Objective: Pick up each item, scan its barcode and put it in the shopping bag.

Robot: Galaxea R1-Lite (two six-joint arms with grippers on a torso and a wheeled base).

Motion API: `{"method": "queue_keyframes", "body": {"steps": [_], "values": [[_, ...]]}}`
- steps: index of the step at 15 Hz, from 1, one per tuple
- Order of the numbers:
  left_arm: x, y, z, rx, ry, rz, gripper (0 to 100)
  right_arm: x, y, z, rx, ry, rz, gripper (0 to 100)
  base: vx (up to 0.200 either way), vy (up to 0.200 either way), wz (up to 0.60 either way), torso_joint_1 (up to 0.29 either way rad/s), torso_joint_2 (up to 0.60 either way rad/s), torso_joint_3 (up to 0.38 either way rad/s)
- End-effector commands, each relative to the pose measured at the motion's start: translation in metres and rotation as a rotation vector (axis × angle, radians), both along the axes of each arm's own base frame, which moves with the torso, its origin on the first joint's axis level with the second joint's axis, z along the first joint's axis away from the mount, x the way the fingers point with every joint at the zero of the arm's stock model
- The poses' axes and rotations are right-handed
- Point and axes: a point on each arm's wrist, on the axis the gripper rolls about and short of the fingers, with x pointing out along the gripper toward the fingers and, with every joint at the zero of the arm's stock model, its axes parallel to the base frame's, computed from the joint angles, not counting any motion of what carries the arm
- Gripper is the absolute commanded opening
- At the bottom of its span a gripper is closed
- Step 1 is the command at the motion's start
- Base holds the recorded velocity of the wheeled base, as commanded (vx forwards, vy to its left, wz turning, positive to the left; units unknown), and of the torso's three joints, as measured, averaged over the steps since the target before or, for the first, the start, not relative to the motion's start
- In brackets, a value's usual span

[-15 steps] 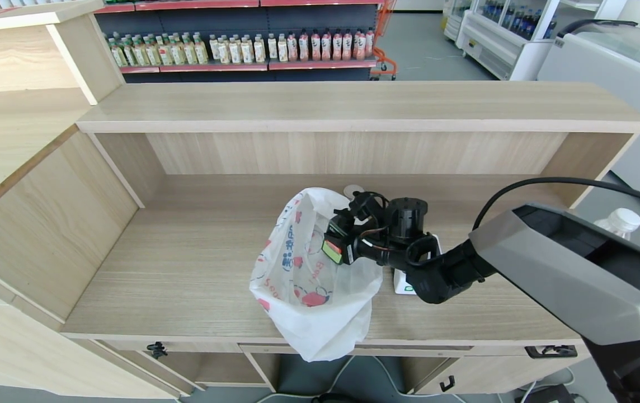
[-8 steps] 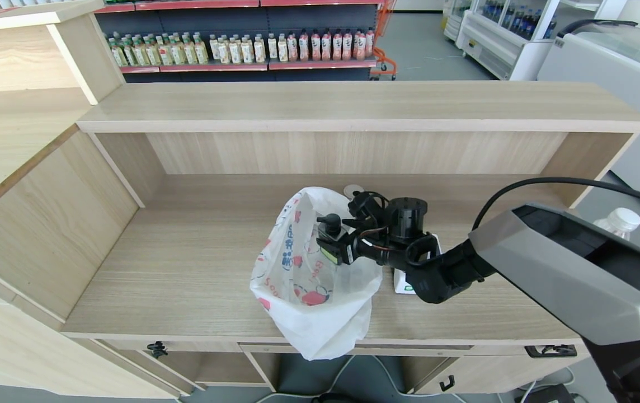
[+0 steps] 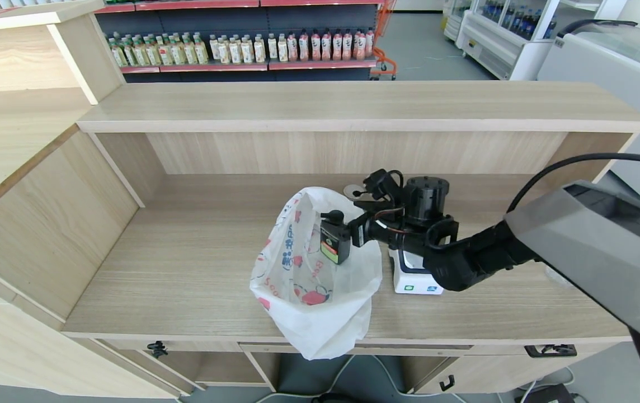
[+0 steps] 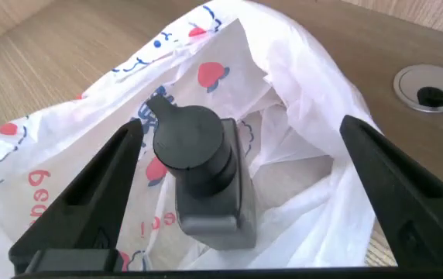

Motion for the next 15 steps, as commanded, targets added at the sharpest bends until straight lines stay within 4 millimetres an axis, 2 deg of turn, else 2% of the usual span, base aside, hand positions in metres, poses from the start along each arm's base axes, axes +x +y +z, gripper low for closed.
{"method": "queue_keyframes", "body": {"steps": [1,3,4,5,6,9,10,12,15], "values": [[0.0,0.0,0.0,0.0,0.0,-0.001,100,-0.021,-0.02,0.043,0.049,-0.027,-0.02,100,0.0,0.0,0.0,0.0,0.0,0.0],[0.0,0.0,0.0,0.0,0.0,0.0,100,-0.041,-0.039,0.066,0.084,-0.022,-0.041,100,0.0,0.0,0.0,0.0,0.0,0.0],[0.0,0.0,0.0,0.0,0.0,0.0,100,-0.061,-0.06,0.082,0.099,-0.025,-0.069,100,0.0,0.0,0.0,0.0,0.0,0.0],[0.0,0.0,0.0,0.0,0.0,0.0,100,-0.068,-0.068,0.087,0.1,-0.026,-0.081,100,0.0,0.0,0.0,0.0,0.0,0.0],[0.0,0.0,0.0,0.0,0.0,0.0,100,-0.097,-0.097,0.097,0.091,-0.024,-0.135,100,0.0,0.0,0.0,0.0,0.0,0.0],[0.0,0.0,0.0,0.0,0.0,0.0,100,-0.149,-0.144,0.109,0.067,-0.06,-0.305,100,0.0,0.0,0.0,0.0,0.0,0.0],[0.0,0.0,0.0,0.0,0.0,0.0,100,-0.185,-0.167,0.113,0.028,-0.068,-0.445,100,0.0,0.0,0.0,0.0,0.0,0.0],[0.0,0.0,0.0,0.0,0.001,0.0,100,-0.22,-0.186,0.112,-0.045,-0.022,-0.607,100,0.0,0.0,0.0,0.0,0.0,0.0],[0.0,0.0,0.0,0.0,0.0,0.0,100,-0.241,-0.2,0.111,-0.082,0.044,-0.703,100,0.0,0.0,0.0,0.0,0.0,0.0]]}}
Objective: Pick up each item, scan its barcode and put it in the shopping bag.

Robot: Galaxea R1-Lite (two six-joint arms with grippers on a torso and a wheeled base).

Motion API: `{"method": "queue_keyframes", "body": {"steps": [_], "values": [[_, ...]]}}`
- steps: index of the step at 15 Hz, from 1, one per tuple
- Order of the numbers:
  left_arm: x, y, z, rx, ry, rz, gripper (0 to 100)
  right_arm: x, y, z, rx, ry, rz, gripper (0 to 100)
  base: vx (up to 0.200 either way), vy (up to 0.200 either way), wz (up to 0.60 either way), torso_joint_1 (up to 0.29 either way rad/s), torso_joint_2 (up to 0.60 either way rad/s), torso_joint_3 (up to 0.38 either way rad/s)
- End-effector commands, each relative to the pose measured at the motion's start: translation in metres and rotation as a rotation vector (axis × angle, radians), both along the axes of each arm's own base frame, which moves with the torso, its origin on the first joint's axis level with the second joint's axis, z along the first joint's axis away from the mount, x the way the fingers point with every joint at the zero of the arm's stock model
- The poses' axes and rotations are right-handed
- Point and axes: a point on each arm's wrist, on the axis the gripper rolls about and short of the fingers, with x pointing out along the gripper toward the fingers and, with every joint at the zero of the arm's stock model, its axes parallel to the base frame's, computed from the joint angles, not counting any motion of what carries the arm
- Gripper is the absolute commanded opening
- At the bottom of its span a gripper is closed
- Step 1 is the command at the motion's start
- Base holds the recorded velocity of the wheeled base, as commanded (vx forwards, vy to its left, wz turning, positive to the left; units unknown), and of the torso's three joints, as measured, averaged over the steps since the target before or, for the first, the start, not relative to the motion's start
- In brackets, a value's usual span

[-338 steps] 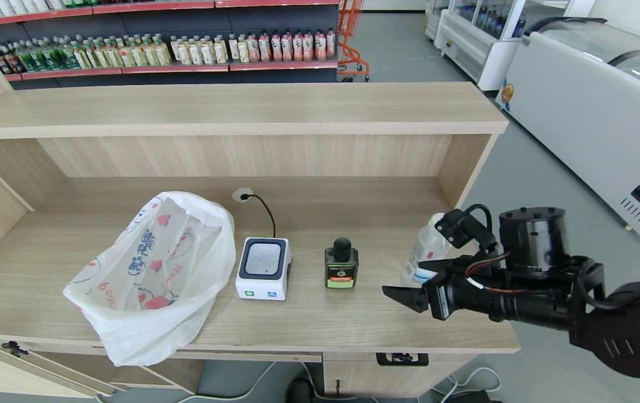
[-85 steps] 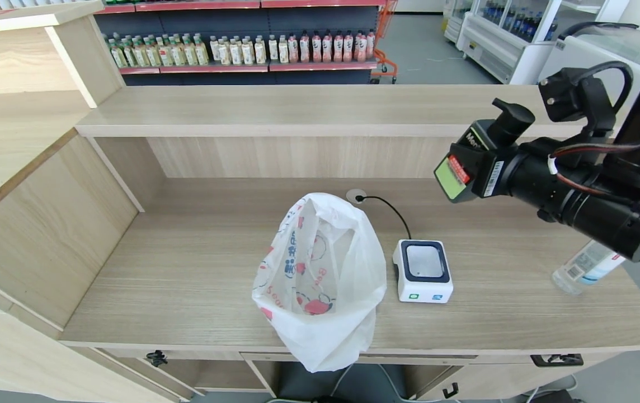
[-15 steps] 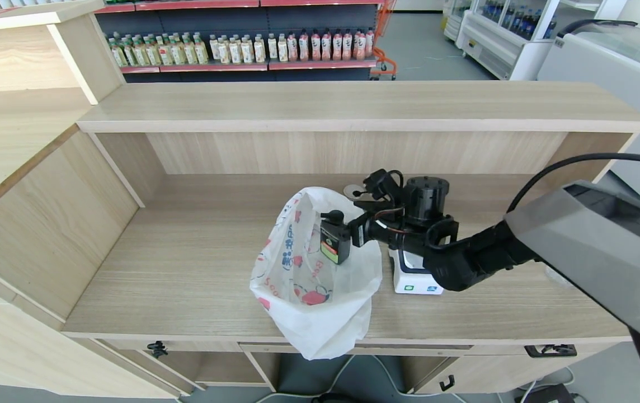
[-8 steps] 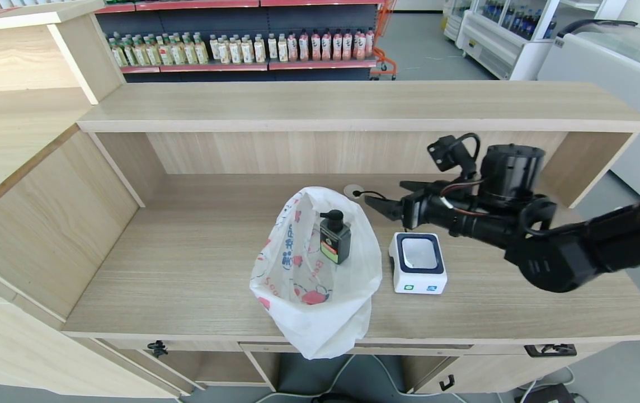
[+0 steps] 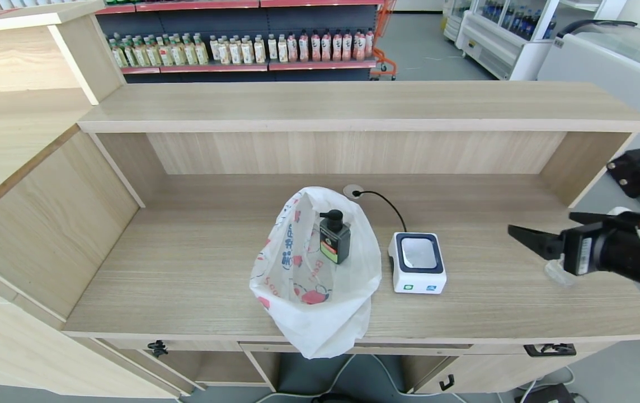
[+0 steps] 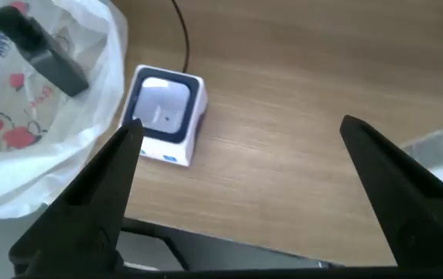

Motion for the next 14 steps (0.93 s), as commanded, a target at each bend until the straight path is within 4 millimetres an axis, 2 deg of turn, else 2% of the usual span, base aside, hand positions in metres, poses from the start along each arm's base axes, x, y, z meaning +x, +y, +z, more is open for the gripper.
{"method": "queue_keyframes", "body": {"steps": [1,6,9,14], "values": [[0.0,0.0,0.0,0.0,0.0,0.0,100,-0.033,-0.018,0.015,0.003,-0.084,-0.087,100,0.0,0.0,0.0,0.0,0.0,0.0],[0.0,0.0,0.0,0.0,0.0,-0.002,100,-0.031,-0.03,0.013,-0.003,-0.075,-0.16,100,0.0,0.0,0.0,0.0,0.0,0.0],[0.0,0.0,0.0,0.0,0.001,-0.002,100,-0.031,-0.035,0.009,-0.004,-0.061,-0.193,100,-0.2,0.0,0.0,0.006,0.0,0.002],[0.0,0.0,0.0,0.002,0.0,-0.002,100,-0.033,-0.036,0.006,-0.005,-0.052,-0.197,100,0.0,0.0,0.0,0.0,0.0,0.0]]}}
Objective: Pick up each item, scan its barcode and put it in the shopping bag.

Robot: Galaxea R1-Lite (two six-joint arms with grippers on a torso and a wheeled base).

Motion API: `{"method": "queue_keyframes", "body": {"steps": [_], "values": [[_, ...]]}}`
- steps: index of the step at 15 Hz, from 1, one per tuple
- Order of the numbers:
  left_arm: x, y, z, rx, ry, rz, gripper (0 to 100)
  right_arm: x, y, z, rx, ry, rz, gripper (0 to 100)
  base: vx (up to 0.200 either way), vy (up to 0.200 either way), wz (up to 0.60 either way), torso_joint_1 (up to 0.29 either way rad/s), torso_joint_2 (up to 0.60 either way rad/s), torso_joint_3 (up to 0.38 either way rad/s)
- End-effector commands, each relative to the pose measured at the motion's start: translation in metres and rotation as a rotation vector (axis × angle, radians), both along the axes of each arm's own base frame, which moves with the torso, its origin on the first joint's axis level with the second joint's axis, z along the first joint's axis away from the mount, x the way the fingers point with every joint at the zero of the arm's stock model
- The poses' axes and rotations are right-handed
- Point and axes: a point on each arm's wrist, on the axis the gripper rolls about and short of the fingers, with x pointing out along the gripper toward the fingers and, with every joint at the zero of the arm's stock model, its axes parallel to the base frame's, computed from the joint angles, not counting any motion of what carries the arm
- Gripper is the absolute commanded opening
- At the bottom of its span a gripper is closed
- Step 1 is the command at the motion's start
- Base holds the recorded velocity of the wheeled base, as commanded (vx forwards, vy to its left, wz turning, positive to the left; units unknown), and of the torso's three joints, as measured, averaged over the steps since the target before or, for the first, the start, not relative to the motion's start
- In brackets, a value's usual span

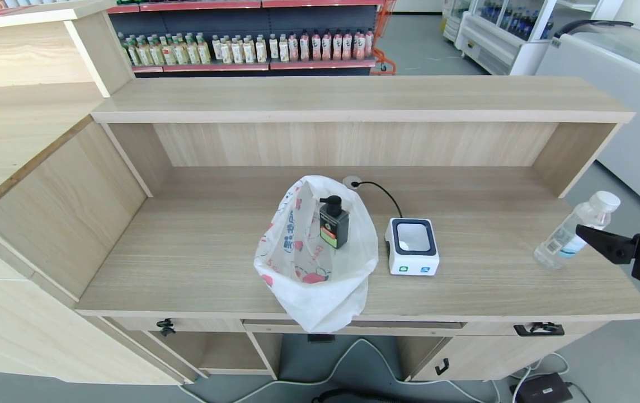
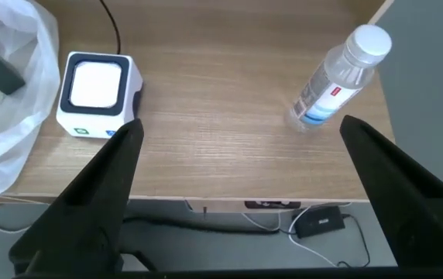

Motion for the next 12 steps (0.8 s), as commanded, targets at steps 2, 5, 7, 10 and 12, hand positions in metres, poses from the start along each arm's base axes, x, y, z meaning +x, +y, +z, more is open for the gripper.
{"method": "queue_keyframes", "body": {"steps": [2,5,7,10,12], "values": [[0.0,0.0,0.0,0.005,-0.001,0.001,100,-0.001,-0.001,-0.003,0.0,0.008,-0.006,100,0.0,-0.2,0.0,0.015,0.0,0.002],[0.0,0.0,0.0,0.005,-0.001,0.001,100,-0.002,-0.008,-0.009,-0.004,0.03,-0.05,100,0.0,-0.2,0.0,-0.004,0.0,0.002],[0.0,0.0,0.0,0.006,-0.001,0.001,100,-0.003,-0.012,-0.014,-0.005,0.051,-0.074,100,0.0,-0.2,0.0,0.007,0.0,0.002],[0.0,0.0,0.0,0.008,-0.001,0.001,100,-0.002,-0.012,-0.018,-0.005,0.068,-0.074,100,0.0,-0.2,0.0,-0.002,0.0,0.006],[0.0,0.0,0.0,0.008,-0.001,0.001,100,0.0,-0.012,-0.019,-0.004,0.073,-0.069,100,0.0,-0.2,0.0,0.0,0.0,0.0]]}}
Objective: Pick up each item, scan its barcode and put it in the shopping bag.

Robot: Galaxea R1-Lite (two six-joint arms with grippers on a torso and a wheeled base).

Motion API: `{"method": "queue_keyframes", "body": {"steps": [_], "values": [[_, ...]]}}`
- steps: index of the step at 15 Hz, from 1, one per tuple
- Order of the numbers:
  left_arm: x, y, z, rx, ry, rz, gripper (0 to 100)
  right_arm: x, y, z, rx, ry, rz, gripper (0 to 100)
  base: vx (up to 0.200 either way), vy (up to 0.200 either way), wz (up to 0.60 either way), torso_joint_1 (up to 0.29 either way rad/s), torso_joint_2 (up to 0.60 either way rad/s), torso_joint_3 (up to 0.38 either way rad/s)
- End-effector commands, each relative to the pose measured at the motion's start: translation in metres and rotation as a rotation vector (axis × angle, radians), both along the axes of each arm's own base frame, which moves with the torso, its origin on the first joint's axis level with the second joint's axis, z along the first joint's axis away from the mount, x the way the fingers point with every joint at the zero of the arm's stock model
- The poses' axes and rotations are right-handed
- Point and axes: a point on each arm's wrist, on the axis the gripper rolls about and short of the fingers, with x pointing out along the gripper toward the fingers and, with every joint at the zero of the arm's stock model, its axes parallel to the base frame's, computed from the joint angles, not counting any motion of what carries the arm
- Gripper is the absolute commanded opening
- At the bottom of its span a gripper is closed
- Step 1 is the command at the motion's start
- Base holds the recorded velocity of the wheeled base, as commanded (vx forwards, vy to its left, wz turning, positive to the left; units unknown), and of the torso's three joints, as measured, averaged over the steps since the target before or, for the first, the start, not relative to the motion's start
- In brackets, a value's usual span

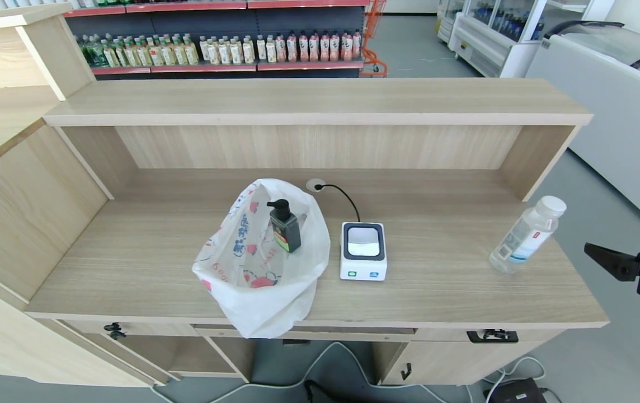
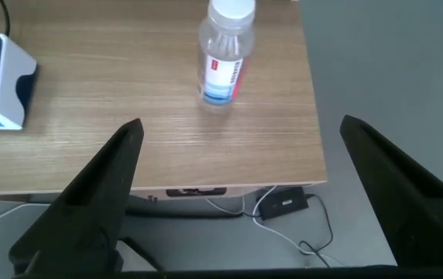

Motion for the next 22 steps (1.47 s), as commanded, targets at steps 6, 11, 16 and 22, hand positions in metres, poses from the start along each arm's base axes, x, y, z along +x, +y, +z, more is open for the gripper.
{"method": "queue_keyframes", "body": {"steps": [6,11,16,22], "values": [[0.0,0.0,0.0,0.002,-0.001,0.0,100,0.003,0.001,-0.014,0.006,0.059,0.009,100,0.0,-0.2,0.0,0.001,0.0,0.003],[0.0,0.0,0.0,-0.009,0.0,0.001,100,-0.001,0.003,-0.03,0.01,0.12,0.024,100,0.0,-0.12,0.0,0.002,0.0,0.0],[0.0,0.0,0.0,-0.009,0.0,0.001,100,0.023,0.021,-0.035,0.049,0.101,0.146,100,0.0,0.0,0.0,0.0,0.0,0.0],[0.0,0.0,0.0,-0.009,0.0,0.001,100,0.065,0.039,-0.066,0.119,0.077,0.136,100,0.0,0.0,0.0,0.0,0.0,0.0]]}}
